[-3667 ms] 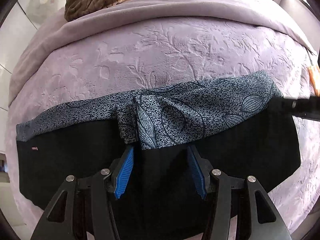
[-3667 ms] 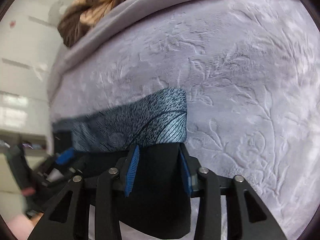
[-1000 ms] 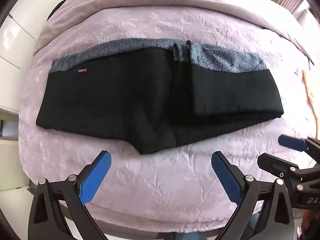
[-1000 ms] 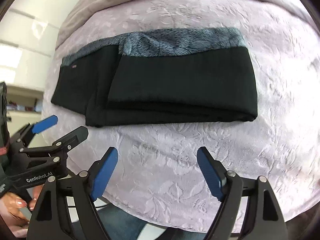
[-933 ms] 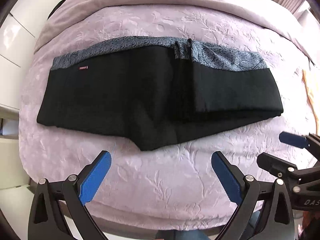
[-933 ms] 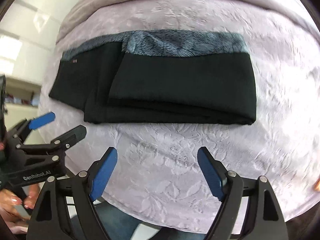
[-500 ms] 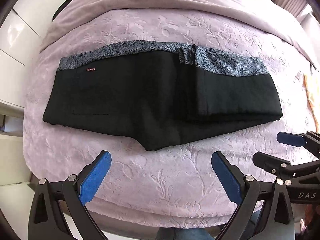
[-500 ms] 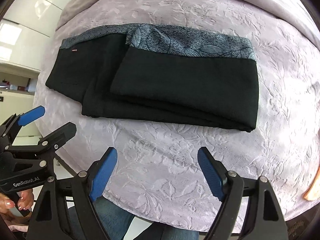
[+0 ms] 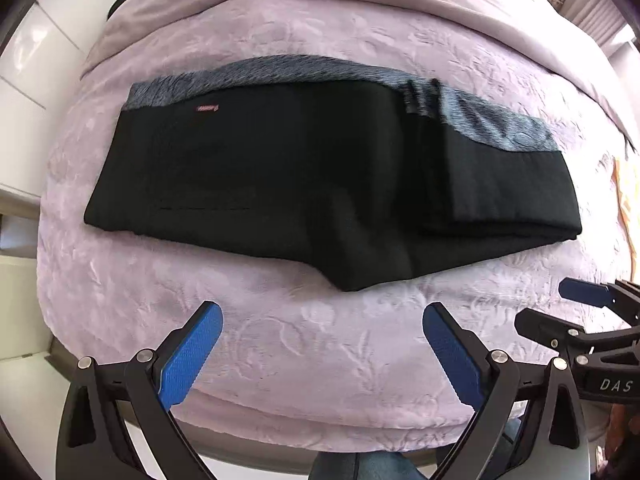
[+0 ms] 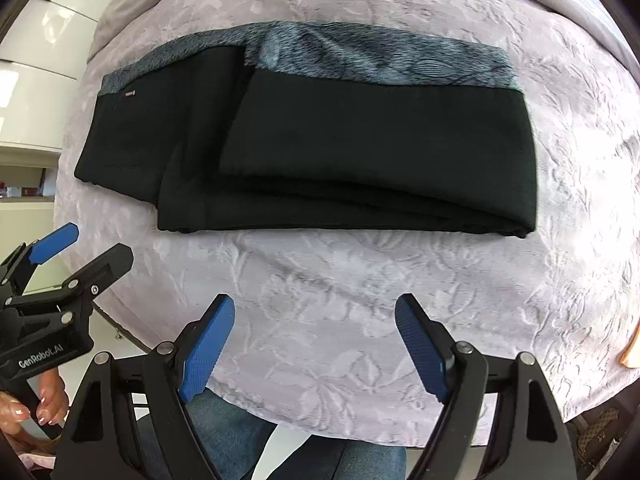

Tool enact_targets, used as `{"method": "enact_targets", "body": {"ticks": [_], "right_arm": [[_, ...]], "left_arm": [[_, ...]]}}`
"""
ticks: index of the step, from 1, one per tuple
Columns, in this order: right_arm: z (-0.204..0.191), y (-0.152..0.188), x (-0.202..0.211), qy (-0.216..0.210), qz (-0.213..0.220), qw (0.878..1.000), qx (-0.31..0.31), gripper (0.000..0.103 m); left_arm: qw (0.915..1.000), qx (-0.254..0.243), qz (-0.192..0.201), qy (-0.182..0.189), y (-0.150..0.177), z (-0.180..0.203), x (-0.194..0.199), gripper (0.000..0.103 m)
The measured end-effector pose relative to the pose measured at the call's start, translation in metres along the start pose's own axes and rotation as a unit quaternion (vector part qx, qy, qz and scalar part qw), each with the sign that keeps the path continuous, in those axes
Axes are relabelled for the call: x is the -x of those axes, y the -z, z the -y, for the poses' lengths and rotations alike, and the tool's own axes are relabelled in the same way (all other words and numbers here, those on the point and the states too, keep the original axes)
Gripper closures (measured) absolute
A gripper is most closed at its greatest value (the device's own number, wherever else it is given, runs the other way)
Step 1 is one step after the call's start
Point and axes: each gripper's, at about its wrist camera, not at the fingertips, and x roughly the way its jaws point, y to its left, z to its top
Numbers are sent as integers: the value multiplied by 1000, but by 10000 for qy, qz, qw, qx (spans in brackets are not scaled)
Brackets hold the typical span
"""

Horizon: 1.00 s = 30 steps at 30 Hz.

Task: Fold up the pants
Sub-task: 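Withdraw both open grippers from the folded pants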

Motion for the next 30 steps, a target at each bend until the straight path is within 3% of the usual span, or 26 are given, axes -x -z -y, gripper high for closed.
{"method": "enact_targets", "body": {"ticks": [14, 26, 28, 29, 30], "right_arm": [[-45, -2, -17, -33, -50, 9999, -121, 18], [-51, 0, -22, -390, -15, 9989, -242, 18], [-54, -1, -26, -487, -77, 9985, -257, 12], [-55, 0, -29, -578, -120, 9979, -273, 0], [-57, 0, -31, -650, -137, 9974, -271, 0]], "left_arm": [[9992, 337, -217, -61, 9, -70, -30, 2], [9975, 653, -112, 259, 12, -112, -37, 2], [9971, 699, -127, 266, 16, -119, -40, 2], [9970, 716, -133, 263, 18, -120, -41, 2], [9969, 734, -134, 252, 19, -122, -42, 2]]}}
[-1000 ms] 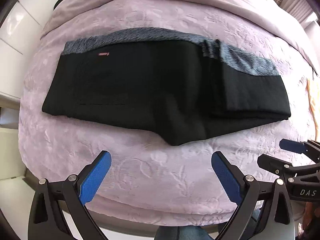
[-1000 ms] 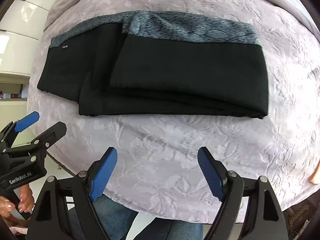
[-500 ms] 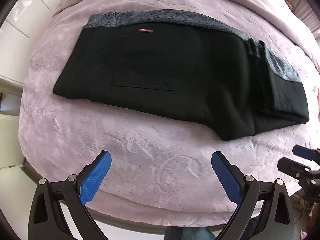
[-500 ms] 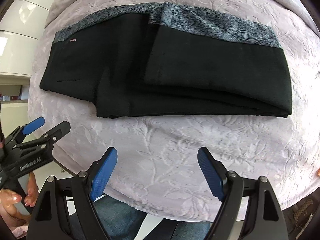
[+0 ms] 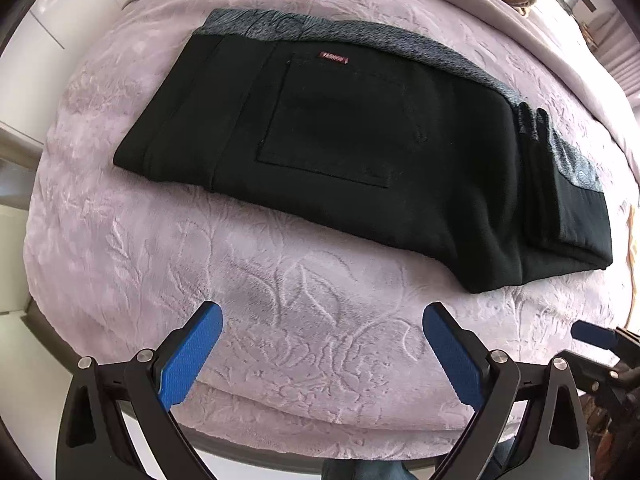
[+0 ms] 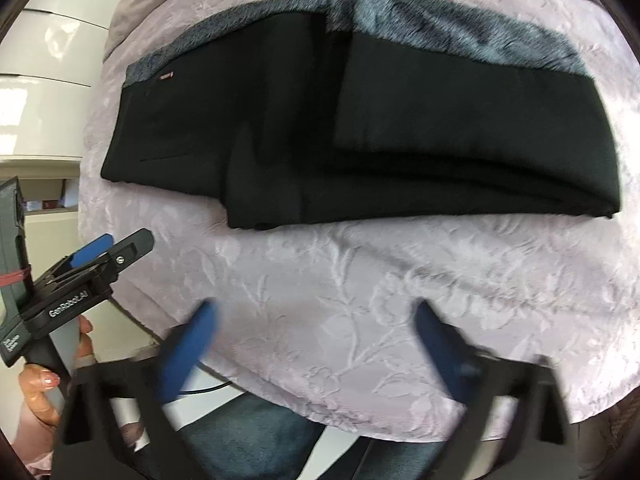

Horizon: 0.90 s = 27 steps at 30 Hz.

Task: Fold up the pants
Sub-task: 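Withdraw both open grippers from the folded pants, then move both open grippers onto the folded edge of the pants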

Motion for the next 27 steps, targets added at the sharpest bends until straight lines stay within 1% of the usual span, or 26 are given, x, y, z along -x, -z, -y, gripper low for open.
{"method": "enact_targets", "body": {"ticks": [3, 7, 9, 13, 19, 27], "right_arm": [[-9, 0, -9, -77, -155, 9998, 97, 0], [-22, -4, -11, 81, -153, 9993, 332, 0], [-26, -8, -11, 18, -132, 9993, 344, 0], [-29, -12, -13, 68, -111, 9993, 356, 0], [-34, -17, -23, 254, -264, 9983, 460, 0], [-41, -24, -27, 340, -245, 9974, 583, 0]], "left_arm": [[10000, 76, 21, -40, 9, -2, -4, 2], [9997, 230, 50, -74, 10, -17, -6, 2], [9994, 316, 96, -79, 10, -25, -5, 2], [9987, 475, 163, -100, 2, -41, -7, 2], [9972, 716, 231, -48, -10, -70, -14, 2], [9967, 771, 260, -39, -22, -96, -22, 2]]}}
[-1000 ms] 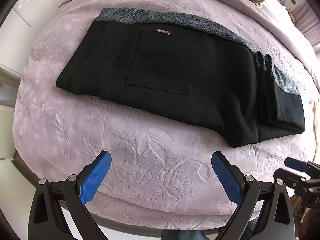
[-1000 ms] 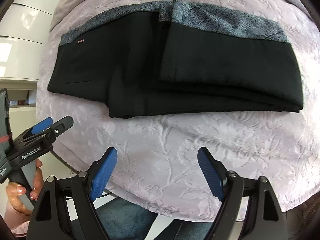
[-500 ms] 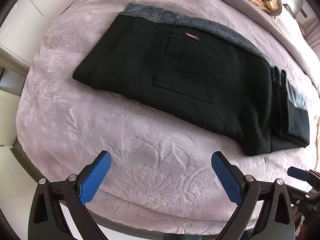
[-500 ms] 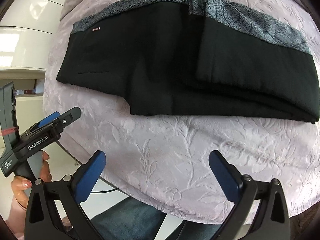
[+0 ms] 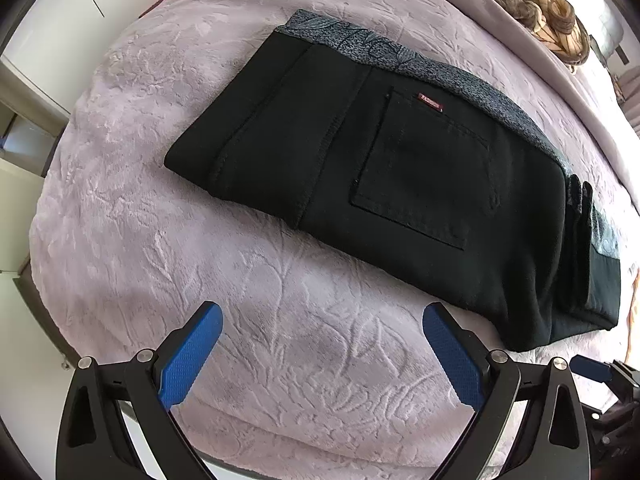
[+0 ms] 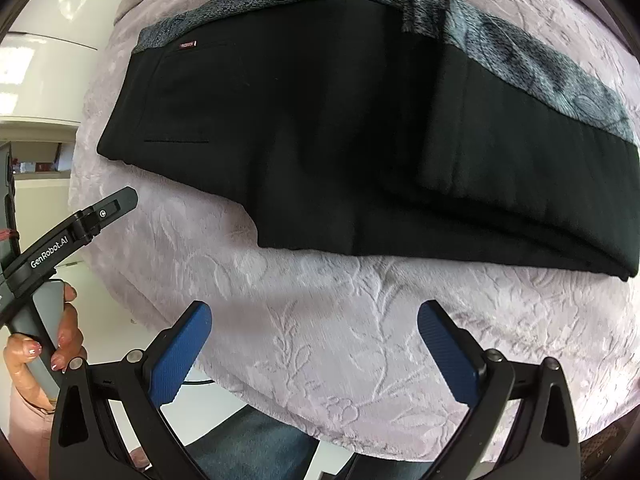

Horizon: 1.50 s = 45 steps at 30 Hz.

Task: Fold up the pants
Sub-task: 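Move both open grippers onto the folded edge of the pants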

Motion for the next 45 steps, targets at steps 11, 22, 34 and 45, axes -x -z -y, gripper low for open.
{"method": "enact_targets", "body": {"ticks": [11, 22, 34, 45], "right_arm": [[-6, -31, -1, 236, 192, 9994, 169, 0], [-10, -48, -25, 772, 400, 9951, 466, 0], [42, -58, 37, 570, 1534, 9863, -192, 0], [61, -26, 27, -94, 1190, 9926, -209, 32]], "left_arm": [[9993, 206, 325, 28, -54, -43, -7, 2], [9866, 1176, 221, 1108, -81, -115, -42, 2], [9847, 1056, 370, 1338, -58, -82, -44, 2], [9807, 1103, 425, 1559, -66, -50, -46, 2]]}}
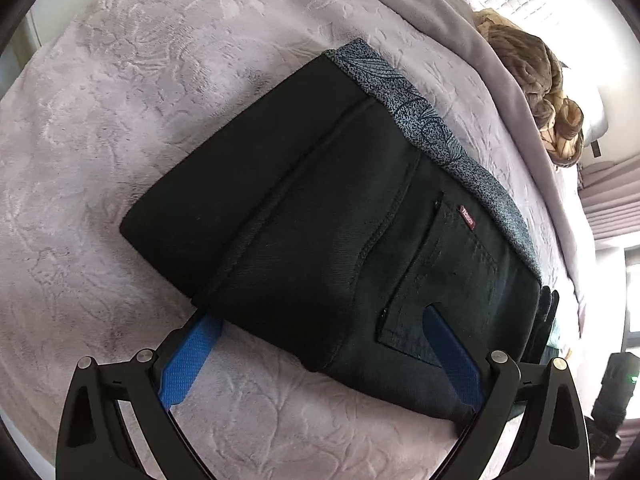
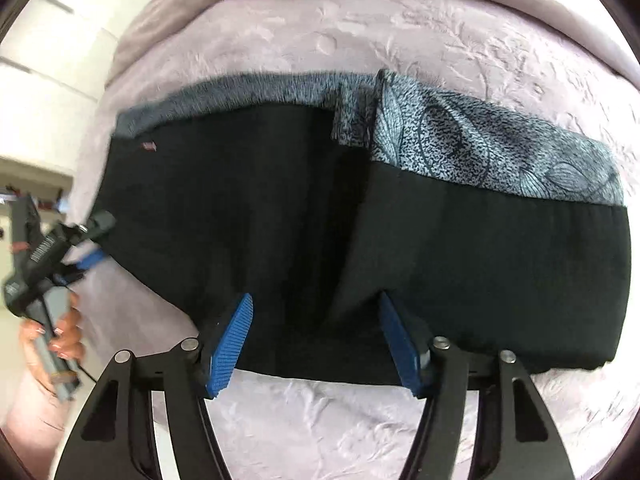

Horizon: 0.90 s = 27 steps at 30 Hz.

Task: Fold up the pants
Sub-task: 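Move both open grippers onto the folded edge of the pants, then grasp the pants with both grippers and lift them, folding over in half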

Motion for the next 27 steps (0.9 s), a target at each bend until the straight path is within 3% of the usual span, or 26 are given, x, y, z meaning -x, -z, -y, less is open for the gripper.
{"method": "enact_targets", "body": {"ticks": [3, 7, 9, 12, 14, 18, 20, 21, 23, 25, 27], "right_arm": [[-2, -5, 5, -118, 165, 9998, 11, 29], [-1, -13, -11, -148, 53, 9998, 158, 20], [-9, -16, -20, -255, 68, 9996, 116, 20], [-8, -14, -20, -378, 55, 9992, 90, 20], [-8, -12, -20, -404, 44, 9991, 108, 20], [-7, -11, -19, -358, 9, 9992, 183, 20], [-4, -9, -12, -331, -47, 9993, 194, 20], [-5, -10, -9, -328, -66, 9993, 184, 20], [-18, -21, 1, -442, 24, 9988, 190, 20], [-29, -30, 18, -636, 156, 9976, 237, 20], [-42, -41, 30, -770, 173, 9964, 314, 20]], "left_arm": [[9998, 119, 50, 124, -3, 2, -10, 2], [9984, 395, 141, 372, -5, -5, -15, 2], [9958, 550, 253, 682, -6, -9, -8, 2], [9850, 619, 587, 1500, -6, 0, 11, 2], [9830, 467, 718, 1627, -7, 8, 16, 2], [9943, 462, 225, 930, -11, 11, -22, 5], [9967, 547, 182, 566, -14, 14, -28, 24], [9973, 565, 260, 387, -14, 16, -25, 32], [9982, 386, 467, 17, -12, 23, -16, 60], [9969, -111, 697, -361, -7, 38, -4, 64], [9867, -841, 1056, -905, 4, 66, 6, 64]]}}
